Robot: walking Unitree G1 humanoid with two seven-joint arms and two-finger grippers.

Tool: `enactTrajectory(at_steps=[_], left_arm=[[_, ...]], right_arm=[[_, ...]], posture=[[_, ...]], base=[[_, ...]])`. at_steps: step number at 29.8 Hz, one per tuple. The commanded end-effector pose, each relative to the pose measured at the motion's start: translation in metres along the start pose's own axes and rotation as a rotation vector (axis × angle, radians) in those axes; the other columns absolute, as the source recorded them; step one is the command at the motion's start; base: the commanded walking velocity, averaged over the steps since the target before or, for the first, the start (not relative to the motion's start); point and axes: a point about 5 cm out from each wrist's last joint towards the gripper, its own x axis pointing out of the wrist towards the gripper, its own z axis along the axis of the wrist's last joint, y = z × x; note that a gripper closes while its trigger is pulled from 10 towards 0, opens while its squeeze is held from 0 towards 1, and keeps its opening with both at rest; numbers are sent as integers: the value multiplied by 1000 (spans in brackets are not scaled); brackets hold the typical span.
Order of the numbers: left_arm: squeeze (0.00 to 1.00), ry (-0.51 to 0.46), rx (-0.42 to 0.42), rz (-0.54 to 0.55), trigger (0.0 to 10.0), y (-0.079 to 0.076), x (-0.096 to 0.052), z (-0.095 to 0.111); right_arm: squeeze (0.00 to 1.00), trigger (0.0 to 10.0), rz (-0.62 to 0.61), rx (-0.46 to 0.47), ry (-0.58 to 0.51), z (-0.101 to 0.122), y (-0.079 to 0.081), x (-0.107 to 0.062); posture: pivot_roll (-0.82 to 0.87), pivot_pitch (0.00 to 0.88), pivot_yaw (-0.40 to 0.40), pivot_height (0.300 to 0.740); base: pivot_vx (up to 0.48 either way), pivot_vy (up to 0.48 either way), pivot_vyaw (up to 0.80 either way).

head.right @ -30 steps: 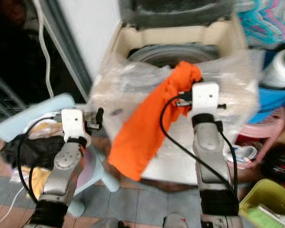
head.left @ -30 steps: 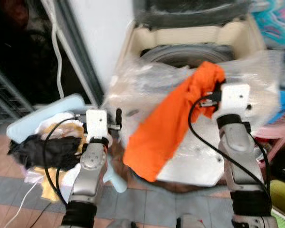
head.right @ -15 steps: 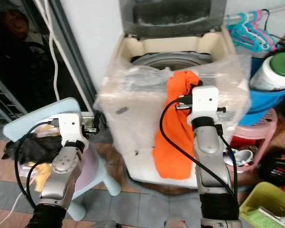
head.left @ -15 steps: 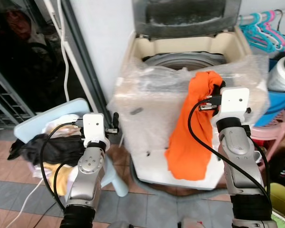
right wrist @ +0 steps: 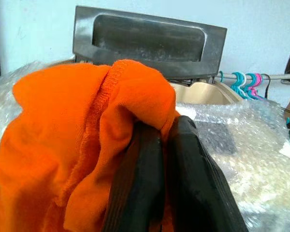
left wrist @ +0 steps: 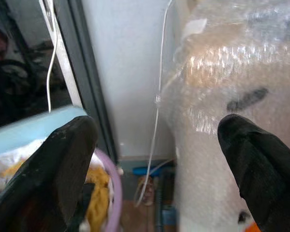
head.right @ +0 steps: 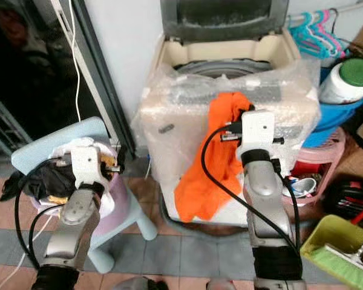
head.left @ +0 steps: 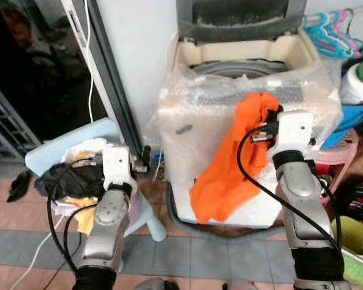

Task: Clothes washing

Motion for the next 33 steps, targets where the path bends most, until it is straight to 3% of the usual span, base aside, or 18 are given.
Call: enactTrajectory(at_steps=[1, 4, 7, 13, 23, 28, 33], left_arm=[[0, 14, 6, 16, 10000, 11, -6, 0], [0, 74, 20, 43, 10000, 24, -28, -17], [0, 88, 30, 39, 10000, 27, -36, -22], [0, 63, 26, 39, 10000, 28, -27, -16], [0, 33, 13, 2, 10000, 17, -16, -4], [0, 31, 6, -5, 10000, 13, -14, -4], [0, 31, -1, -14, 10000, 8, -14, -4]], right_arm=[[0, 10000, 6, -7, -11, 4, -1, -4], [0, 10000, 17, -15, 47, -11, -2, -18], [0, 10000, 22, -21, 45, -12, 0, -18], [0, 10000, 22, -27, 4, -3, 1, -6], [0, 10000, 127, -136, -217, 47, 1, 36], [0, 10000, 235, -144, -341, 85, 20, 64], [0, 10000, 289, -162, -432, 114, 35, 81]], posture=[[-83, 0, 91, 740], [-76, 0, 91, 740], [-72, 0, 92, 740], [-70, 0, 97, 740], [-77, 0, 116, 740], [-76, 0, 114, 740], [-70, 0, 110, 740]], base=[[0, 0, 0], [0, 0, 0], [0, 0, 0], [0, 0, 0], [0, 0, 0], [0, 0, 0], [100, 0, 0]])
